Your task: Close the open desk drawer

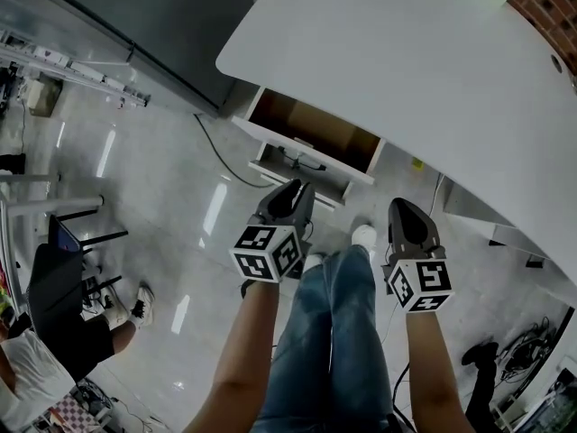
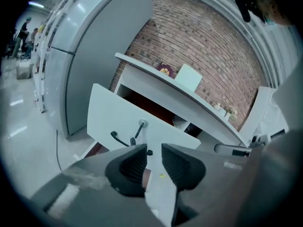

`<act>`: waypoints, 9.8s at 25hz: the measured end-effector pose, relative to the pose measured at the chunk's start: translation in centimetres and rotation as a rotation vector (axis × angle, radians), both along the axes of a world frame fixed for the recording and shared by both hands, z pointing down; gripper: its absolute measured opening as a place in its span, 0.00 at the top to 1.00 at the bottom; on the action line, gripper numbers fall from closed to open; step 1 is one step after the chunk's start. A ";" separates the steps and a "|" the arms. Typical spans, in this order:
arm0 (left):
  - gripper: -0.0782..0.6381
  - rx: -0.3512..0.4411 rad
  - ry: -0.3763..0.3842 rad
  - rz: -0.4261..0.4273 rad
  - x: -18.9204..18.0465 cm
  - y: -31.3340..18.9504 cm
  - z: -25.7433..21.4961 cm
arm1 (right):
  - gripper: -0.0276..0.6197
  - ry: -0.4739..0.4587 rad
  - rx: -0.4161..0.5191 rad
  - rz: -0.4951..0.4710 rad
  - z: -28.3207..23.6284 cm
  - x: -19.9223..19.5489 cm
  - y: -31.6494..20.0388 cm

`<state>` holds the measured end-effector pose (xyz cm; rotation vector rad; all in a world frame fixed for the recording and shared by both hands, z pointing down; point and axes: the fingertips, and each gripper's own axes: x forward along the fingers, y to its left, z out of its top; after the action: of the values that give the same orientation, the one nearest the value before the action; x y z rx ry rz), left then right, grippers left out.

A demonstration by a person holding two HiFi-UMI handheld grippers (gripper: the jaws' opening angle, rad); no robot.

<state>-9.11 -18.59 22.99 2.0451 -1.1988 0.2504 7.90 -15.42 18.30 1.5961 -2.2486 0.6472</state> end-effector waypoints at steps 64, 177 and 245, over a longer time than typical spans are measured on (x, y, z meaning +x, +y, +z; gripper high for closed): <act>0.71 -0.126 0.360 -0.247 3.4 -8.8 6.9 | 0.96 -0.006 -0.101 0.039 5.7 2.2 -1.7; 0.70 0.007 0.426 -0.322 -2.7 3.6 26.7 | 0.96 0.023 0.125 0.021 26.4 4.7 5.3; 0.67 0.164 0.473 -0.267 -1.2 -2.0 23.9 | 0.96 0.018 0.438 0.031 27.0 4.0 -1.1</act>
<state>-10.33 -20.62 46.92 1.9022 -1.1954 -0.4503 11.95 -16.57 45.29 1.8182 -2.4763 0.1452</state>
